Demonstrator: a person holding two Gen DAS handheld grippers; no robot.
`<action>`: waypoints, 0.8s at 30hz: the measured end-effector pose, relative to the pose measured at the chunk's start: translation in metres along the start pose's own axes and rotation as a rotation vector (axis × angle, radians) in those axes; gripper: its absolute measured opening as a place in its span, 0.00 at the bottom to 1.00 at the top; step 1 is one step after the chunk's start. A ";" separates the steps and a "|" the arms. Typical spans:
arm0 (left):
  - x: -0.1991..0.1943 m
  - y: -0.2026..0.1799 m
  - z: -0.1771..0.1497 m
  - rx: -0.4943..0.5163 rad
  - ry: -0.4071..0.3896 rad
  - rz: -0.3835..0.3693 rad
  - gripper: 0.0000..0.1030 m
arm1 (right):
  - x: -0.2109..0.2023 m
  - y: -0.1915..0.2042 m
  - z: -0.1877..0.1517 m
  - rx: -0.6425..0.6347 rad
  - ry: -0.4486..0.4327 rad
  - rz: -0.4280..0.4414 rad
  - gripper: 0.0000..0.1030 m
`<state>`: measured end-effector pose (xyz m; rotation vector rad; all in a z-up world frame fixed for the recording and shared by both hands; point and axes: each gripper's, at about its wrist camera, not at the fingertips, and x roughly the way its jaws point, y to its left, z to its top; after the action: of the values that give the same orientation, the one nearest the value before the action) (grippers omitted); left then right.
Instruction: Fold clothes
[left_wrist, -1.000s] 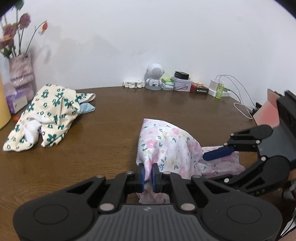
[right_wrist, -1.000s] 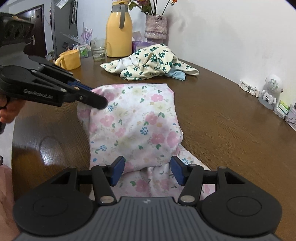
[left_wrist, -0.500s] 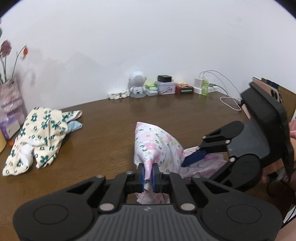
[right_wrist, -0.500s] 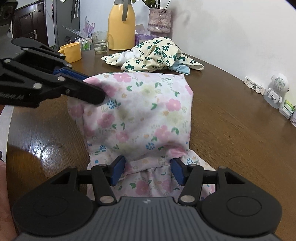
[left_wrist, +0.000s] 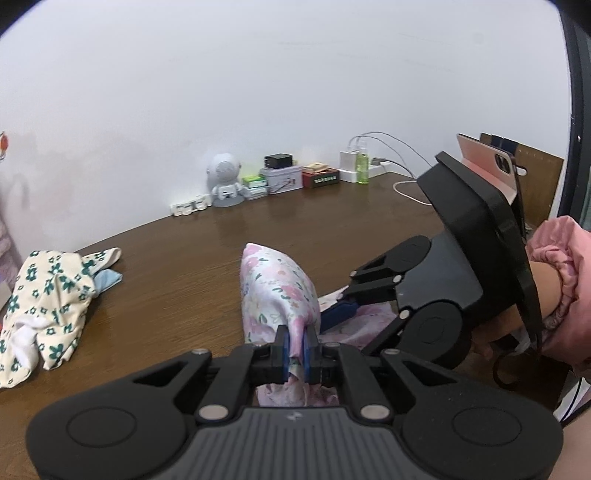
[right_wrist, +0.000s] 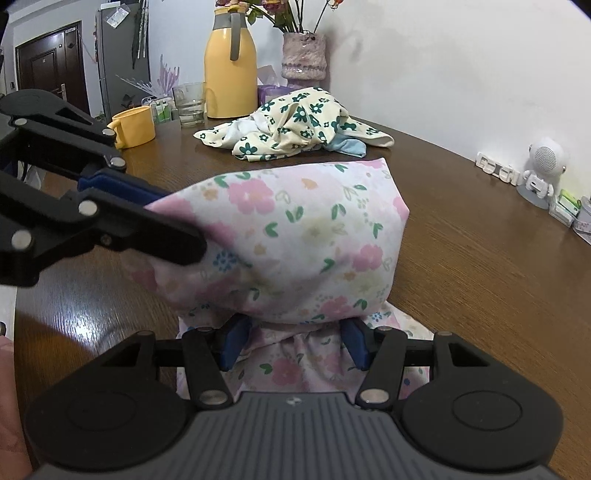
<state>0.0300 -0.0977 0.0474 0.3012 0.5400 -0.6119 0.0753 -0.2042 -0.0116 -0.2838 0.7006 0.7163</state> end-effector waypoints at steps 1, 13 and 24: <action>0.001 -0.003 0.000 0.011 0.001 -0.002 0.06 | -0.002 -0.001 -0.001 0.001 0.001 -0.003 0.55; 0.013 -0.027 0.002 0.092 0.008 0.005 0.06 | -0.039 -0.011 -0.013 -0.039 0.101 -0.048 0.60; 0.023 -0.047 0.006 0.156 0.015 -0.022 0.06 | -0.043 -0.009 -0.014 -0.065 0.223 -0.076 0.60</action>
<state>0.0196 -0.1479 0.0341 0.4480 0.5109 -0.6749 0.0512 -0.2390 0.0075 -0.4524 0.8747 0.6408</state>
